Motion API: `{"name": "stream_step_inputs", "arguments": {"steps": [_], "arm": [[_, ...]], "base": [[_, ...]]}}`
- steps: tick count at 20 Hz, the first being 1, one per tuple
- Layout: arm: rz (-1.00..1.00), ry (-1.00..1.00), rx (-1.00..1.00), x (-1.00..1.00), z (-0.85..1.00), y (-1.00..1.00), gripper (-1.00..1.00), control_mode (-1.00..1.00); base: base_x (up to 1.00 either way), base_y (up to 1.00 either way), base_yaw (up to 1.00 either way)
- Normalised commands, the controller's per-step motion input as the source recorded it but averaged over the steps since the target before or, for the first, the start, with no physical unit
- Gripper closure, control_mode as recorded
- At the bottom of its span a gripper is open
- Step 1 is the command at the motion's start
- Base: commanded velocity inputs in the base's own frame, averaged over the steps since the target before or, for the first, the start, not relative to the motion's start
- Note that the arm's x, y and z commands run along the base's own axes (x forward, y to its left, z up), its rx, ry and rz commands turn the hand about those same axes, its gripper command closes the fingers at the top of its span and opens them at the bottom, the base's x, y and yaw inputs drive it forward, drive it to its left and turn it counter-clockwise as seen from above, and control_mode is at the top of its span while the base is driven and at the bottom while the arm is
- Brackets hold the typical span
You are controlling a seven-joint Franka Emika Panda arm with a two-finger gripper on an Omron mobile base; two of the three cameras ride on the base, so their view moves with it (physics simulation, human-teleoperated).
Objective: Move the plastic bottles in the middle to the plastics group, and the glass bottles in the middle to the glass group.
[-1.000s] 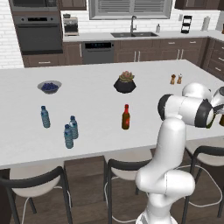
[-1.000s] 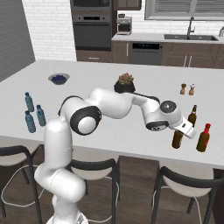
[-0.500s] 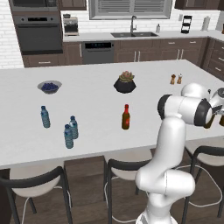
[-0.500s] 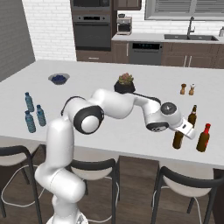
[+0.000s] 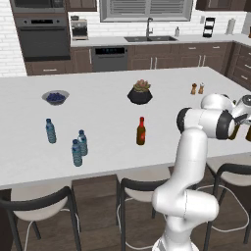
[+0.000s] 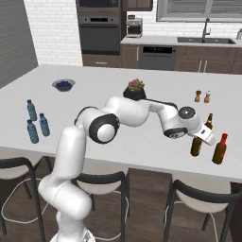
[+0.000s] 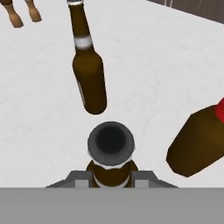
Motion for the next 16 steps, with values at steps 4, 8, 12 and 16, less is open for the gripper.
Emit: {"name": "stream_step_inputs", "arguments": {"steps": [4,8,12,16], "arm": [[0.0,0.0,0.0,0.06,0.0,-0.11,1.0,-1.0],[0.0,0.0,0.0,0.08,0.0,-0.02,1.0,-1.0],[0.0,-0.02,0.0,0.07,-0.09,0.0,1.0,-1.0],[0.0,-0.03,0.0,0.08,-0.37,0.0,1.0,-1.0]], "base": [[0.0,0.0,0.0],[0.0,0.0,0.0],[0.0,0.0,0.0],[0.0,0.0,0.0]]}}
